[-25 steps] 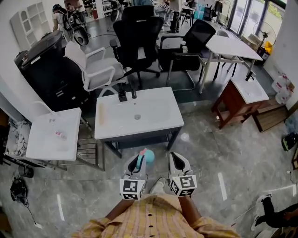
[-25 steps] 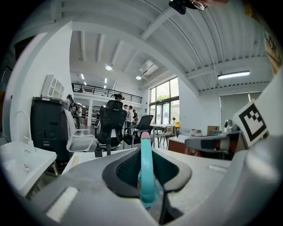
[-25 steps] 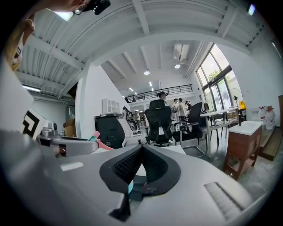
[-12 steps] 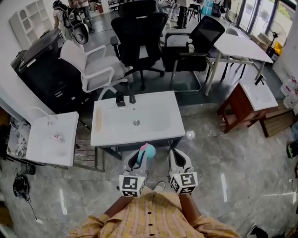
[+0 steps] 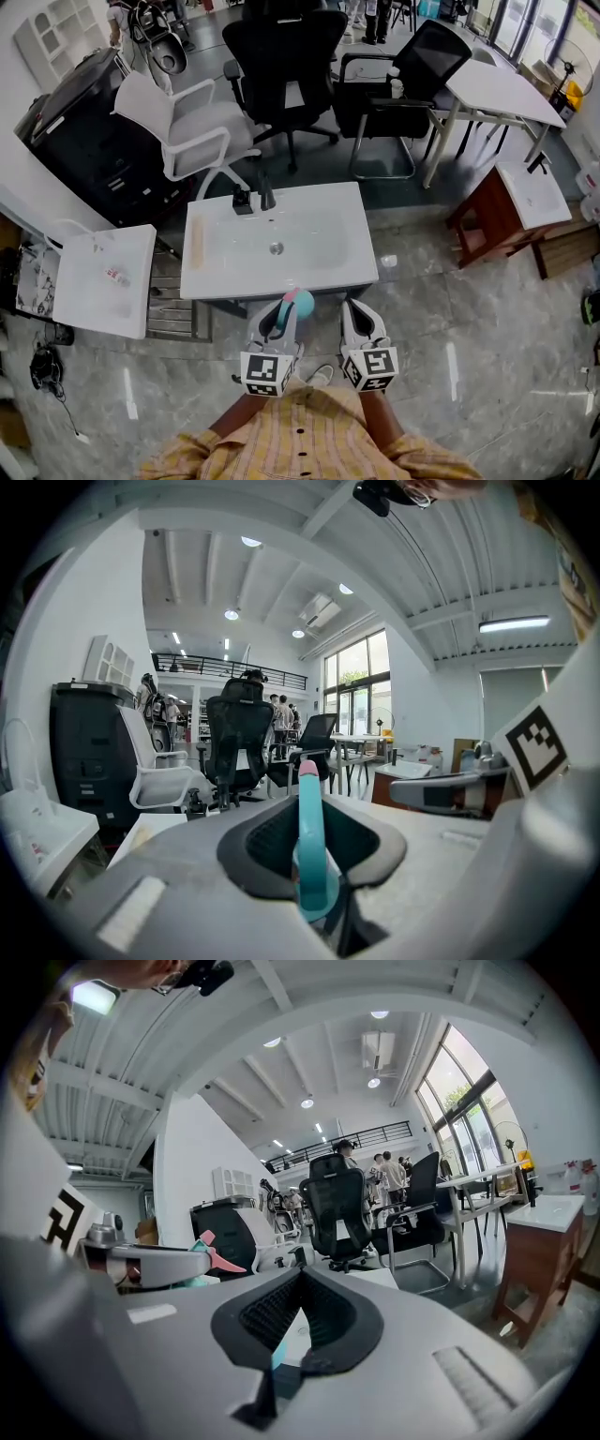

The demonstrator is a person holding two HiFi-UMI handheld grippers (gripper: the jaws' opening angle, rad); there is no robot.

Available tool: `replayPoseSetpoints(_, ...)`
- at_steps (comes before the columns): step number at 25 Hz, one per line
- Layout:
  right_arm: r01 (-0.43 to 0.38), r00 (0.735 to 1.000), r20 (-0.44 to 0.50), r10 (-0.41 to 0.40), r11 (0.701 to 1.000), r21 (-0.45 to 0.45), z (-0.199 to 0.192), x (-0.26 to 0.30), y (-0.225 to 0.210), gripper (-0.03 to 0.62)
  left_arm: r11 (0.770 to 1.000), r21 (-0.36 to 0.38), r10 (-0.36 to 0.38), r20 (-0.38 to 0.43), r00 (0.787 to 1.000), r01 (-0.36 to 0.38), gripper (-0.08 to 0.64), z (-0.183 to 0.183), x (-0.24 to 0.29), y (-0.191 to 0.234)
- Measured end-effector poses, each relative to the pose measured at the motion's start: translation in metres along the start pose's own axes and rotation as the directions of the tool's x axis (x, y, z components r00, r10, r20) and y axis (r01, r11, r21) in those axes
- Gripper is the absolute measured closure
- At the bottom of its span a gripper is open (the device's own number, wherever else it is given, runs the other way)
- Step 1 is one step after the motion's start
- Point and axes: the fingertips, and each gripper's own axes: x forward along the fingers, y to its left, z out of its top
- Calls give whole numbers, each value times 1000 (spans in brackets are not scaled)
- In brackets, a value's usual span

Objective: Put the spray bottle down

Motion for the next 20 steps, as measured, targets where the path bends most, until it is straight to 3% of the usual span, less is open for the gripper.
replayPoseSetpoints(20,112,992,-54,-112,994,-3,33,151,-40,592,995,-4,-95,-45,994,95,489,30,150,100)
